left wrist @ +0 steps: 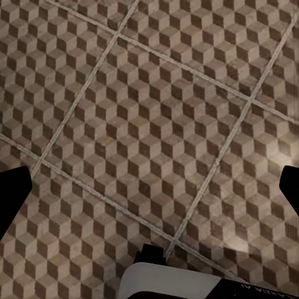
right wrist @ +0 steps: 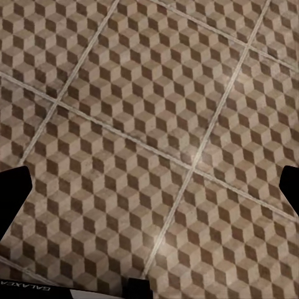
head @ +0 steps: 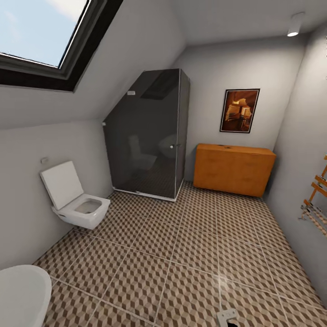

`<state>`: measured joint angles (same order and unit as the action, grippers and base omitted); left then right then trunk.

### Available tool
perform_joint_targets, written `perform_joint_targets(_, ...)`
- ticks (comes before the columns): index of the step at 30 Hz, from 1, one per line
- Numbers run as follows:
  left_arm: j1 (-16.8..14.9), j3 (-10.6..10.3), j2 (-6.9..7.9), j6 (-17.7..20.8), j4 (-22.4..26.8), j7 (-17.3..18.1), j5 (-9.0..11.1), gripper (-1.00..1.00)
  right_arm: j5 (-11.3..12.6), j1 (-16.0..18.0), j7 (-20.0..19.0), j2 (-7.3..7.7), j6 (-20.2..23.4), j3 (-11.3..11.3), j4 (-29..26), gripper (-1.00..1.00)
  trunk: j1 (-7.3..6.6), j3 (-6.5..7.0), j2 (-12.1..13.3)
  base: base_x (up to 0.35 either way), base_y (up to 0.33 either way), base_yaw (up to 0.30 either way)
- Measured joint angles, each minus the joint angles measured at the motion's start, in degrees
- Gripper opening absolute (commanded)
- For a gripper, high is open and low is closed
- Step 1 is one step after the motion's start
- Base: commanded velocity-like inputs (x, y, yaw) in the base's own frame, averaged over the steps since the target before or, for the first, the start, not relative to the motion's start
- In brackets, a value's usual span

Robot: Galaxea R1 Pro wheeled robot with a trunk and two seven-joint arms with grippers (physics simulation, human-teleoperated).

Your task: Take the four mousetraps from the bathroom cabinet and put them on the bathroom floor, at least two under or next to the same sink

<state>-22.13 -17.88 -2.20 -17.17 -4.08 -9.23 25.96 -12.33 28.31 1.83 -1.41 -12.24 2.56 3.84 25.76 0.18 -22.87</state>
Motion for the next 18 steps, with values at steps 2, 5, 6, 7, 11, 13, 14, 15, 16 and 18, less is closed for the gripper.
perform_joint_targets(2,0.0,0.0,0.01,0.0,0.0,0.0,0.0,1.0,0.0,0.0,0.0,0.0,0.0,0.0,0.0,1.0,0.0,0.0,0.0,0.0,0.0,-0.031)
perform_joint_targets(5,0.0,0.0,0.03,0.0,0.0,0.0,0.0,1.0,0.0,0.0,0.0,0.0,0.0,0.0,0.0,1.0,0.0,0.0,0.0,0.0,0.0,-0.014)
perform_joint_targets(6,0.0,0.0,0.04,0.0,0.0,0.0,0.0,1.0,0.0,0.0,0.0,0.0,0.0,0.0,0.0,1.0,0.0,0.0,0.0,0.0,0.0,-0.007)
perform_joint_targets(7,0.0,0.0,0.04,0.0,0.0,0.0,0.0,1.0,0.0,0.0,0.0,0.0,0.0,0.0,0.0,1.0,0.0,0.0,0.0,0.0,0.0,-0.006)
perform_joint_targets(11,0.0,0.0,0.05,0.0,0.0,0.0,0.0,1.0,0.0,0.0,0.0,0.0,0.0,0.0,0.0,1.0,0.0,0.0,0.0,0.0,0.0,-0.003)
perform_joint_targets(13,0.0,0.0,0.05,0.0,0.0,0.0,0.0,1.0,0.0,0.0,0.0,0.0,0.0,0.0,0.0,1.0,0.0,0.0,0.0,0.0,0.0,-0.005)
perform_joint_targets(14,0.0,0.0,0.05,0.0,0.0,0.0,0.0,1.0,0.0,0.0,0.0,0.0,0.0,0.0,0.0,1.0,0.0,0.0,0.0,0.0,0.0,-0.028)
perform_joint_targets(15,0.0,0.0,0.05,0.0,0.0,0.0,0.0,1.0,0.0,0.0,0.0,0.0,0.0,0.0,0.0,1.0,0.0,0.0,0.0,0.0,0.0,-0.06)
perform_joint_targets(16,0.0,0.0,0.05,0.0,0.0,0.0,0.0,1.0,0.0,0.0,0.0,0.0,0.0,0.0,0.0,1.0,0.0,0.0,0.0,0.0,0.0,-0.209)
perform_joint_targets(18,0.0,0.0,0.05,0.0,0.0,0.0,0.0,1.0,0.0,0.0,0.0,0.0,0.0,0.0,0.0,1.0,0.0,0.0,0.0,0.0,0.0,-0.233)
